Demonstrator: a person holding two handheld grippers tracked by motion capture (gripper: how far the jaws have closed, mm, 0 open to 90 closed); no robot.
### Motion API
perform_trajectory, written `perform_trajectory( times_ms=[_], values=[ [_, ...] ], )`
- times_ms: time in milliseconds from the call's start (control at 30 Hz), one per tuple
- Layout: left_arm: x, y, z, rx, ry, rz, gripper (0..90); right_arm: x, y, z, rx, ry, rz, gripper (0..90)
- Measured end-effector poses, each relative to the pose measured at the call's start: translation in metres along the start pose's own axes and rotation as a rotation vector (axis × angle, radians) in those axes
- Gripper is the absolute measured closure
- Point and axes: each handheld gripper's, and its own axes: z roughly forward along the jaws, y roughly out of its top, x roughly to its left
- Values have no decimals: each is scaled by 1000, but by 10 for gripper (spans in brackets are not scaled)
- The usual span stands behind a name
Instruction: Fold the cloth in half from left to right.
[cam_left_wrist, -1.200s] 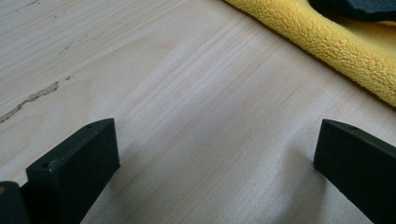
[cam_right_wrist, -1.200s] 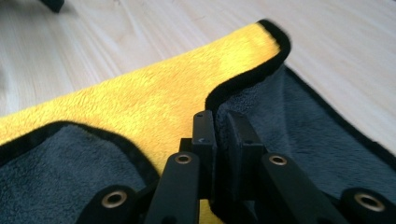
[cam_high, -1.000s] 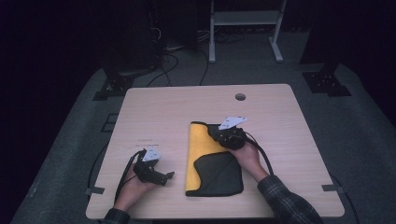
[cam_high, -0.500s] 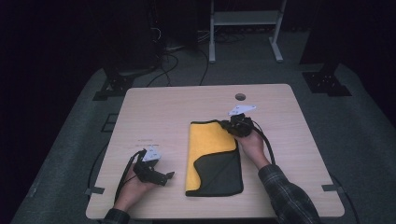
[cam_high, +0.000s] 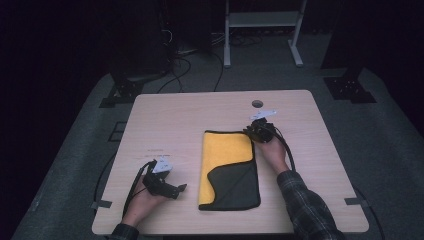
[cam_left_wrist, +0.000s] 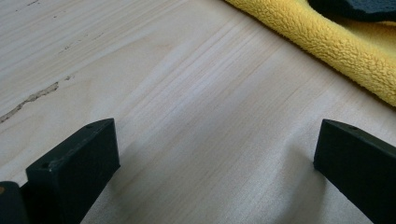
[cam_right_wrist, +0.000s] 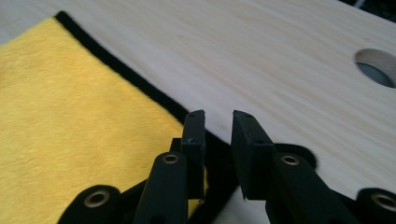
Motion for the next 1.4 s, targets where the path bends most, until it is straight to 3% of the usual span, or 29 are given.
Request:
perform_trajectory(
  times_ms=[167,300,433,733,1000,1200,1400],
  values=[
    [0,0,0,0,0,0,0,-11,-3,-6,-7,-12,42,704],
    [0,0,0,0,0,0,0,-15,-1,-21,-40,50,96,630],
    [0,0,0,0,0,0,0,-5,0,-35,-54,95,70,590],
    [0,0,0,3,0,1,0,26,1,-57,-50,214,18,523],
    [0,0,0,3,-1,0,0,67,0,-73,-69,291,-74,508],
    [0,0,0,1,-1,-3,0,88,-5,-72,-48,348,-87,450],
    [0,0,0,0,-1,-4,0,116,-7,-57,-16,390,-122,408]
  ],
)
